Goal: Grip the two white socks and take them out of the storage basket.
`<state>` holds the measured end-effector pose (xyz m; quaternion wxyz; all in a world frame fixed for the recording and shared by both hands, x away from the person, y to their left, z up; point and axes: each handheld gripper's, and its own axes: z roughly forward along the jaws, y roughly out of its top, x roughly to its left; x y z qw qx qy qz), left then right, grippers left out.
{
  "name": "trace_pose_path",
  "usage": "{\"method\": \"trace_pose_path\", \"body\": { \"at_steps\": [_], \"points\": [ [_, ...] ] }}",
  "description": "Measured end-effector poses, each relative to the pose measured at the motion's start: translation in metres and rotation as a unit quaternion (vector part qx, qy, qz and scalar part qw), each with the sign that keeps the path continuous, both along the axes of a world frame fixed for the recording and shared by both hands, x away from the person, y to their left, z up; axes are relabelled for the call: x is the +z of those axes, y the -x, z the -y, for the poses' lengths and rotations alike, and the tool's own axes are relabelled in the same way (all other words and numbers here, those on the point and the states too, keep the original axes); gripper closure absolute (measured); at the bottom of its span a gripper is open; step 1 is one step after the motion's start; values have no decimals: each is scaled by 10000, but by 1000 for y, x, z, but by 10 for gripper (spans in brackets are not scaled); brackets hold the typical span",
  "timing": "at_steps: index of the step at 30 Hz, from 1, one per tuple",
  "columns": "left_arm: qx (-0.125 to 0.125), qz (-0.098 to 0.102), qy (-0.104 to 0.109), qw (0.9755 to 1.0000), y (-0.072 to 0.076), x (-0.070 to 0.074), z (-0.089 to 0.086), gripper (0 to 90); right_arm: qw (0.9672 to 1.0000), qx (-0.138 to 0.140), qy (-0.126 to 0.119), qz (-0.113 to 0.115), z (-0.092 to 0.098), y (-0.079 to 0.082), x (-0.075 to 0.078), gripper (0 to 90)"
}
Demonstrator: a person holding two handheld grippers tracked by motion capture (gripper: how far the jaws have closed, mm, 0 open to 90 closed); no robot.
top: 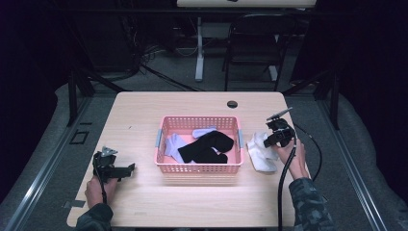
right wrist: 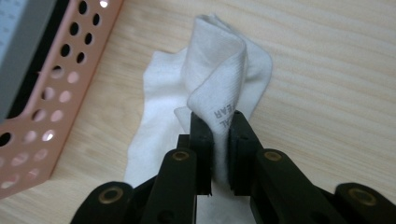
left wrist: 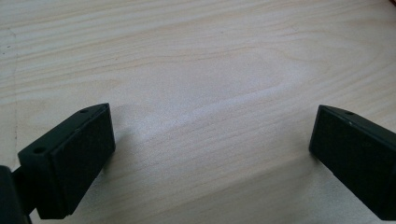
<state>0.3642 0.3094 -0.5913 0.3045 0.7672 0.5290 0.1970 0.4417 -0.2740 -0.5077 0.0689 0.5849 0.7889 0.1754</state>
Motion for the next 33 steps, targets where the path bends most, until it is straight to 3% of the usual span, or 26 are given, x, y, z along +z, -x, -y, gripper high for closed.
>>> {"method": "trace_pose_path", "body": {
  "at_steps": [6, 12, 16, 22, 24, 33],
  "points": [
    [1, -1, -1, 10000, 0, 0, 0, 0, 9999, -50, -2, -109, 1, -1, -10, 721],
    [1, 0, 2, 10000, 0, 0, 0, 0, 10000, -23, -54, -29, 4, 3, -5, 455],
    [0, -1, 0, 10000, 0, 0, 0, 0, 9998, -68, -140, 149, 4, 9, 1, 327],
    [0, -2, 1, 10000, 0, 0, 0, 0, 9994, 99, -151, 305, 7, 18, 16, 197],
    [4, 2, -1, 10000, 0, 0, 0, 0, 9985, 138, -252, 467, 6, 23, 22, 145],
    [5, 4, -3, 10000, 0, 0, 0, 0, 9957, 369, -289, 798, 7, 51, 41, 1]
  ]
}}
